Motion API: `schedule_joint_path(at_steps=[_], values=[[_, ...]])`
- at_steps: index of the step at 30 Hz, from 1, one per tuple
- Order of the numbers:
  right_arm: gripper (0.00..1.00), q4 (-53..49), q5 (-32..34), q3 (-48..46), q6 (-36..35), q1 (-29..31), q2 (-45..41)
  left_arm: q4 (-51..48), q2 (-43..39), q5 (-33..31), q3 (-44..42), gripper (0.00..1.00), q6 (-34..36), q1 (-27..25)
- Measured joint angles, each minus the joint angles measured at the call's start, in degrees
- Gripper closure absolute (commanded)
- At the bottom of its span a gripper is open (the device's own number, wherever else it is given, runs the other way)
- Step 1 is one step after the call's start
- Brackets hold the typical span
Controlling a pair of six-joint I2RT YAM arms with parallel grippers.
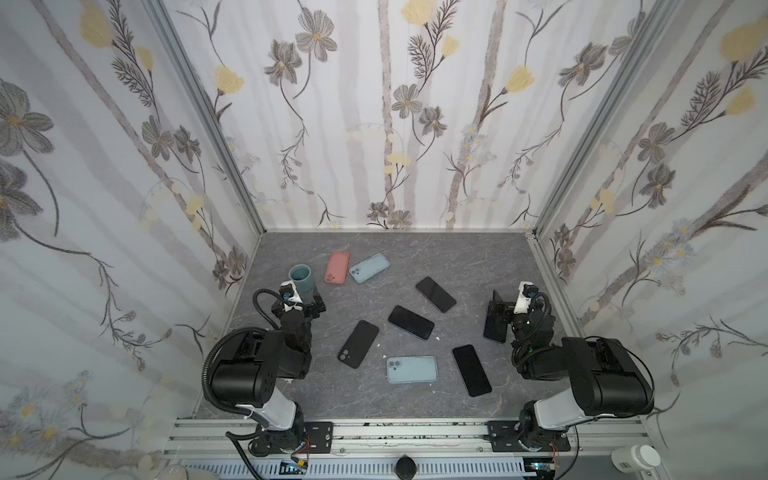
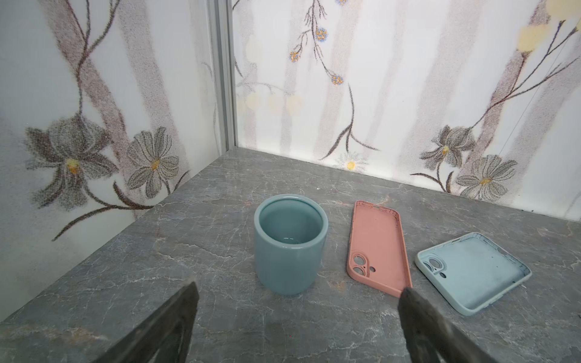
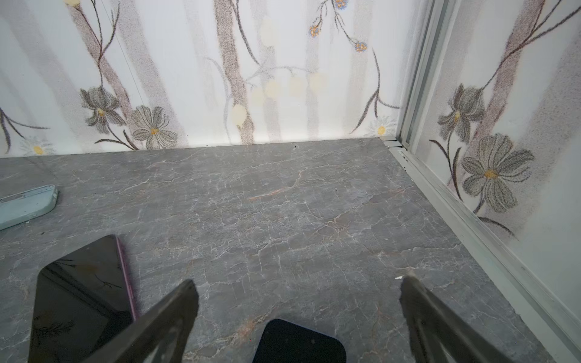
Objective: Put the phone into the phone case
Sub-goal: 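Move both arms out from rest toward the phones on the table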
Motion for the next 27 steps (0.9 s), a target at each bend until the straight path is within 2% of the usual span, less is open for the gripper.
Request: schedule_joint_path(at_steps=[27], values=[[0.01,0.0,0.0,0.0,0.0,0.0,0.0,-0.9,0.0,1.3,0.3,0.00,0.0,0.9]])
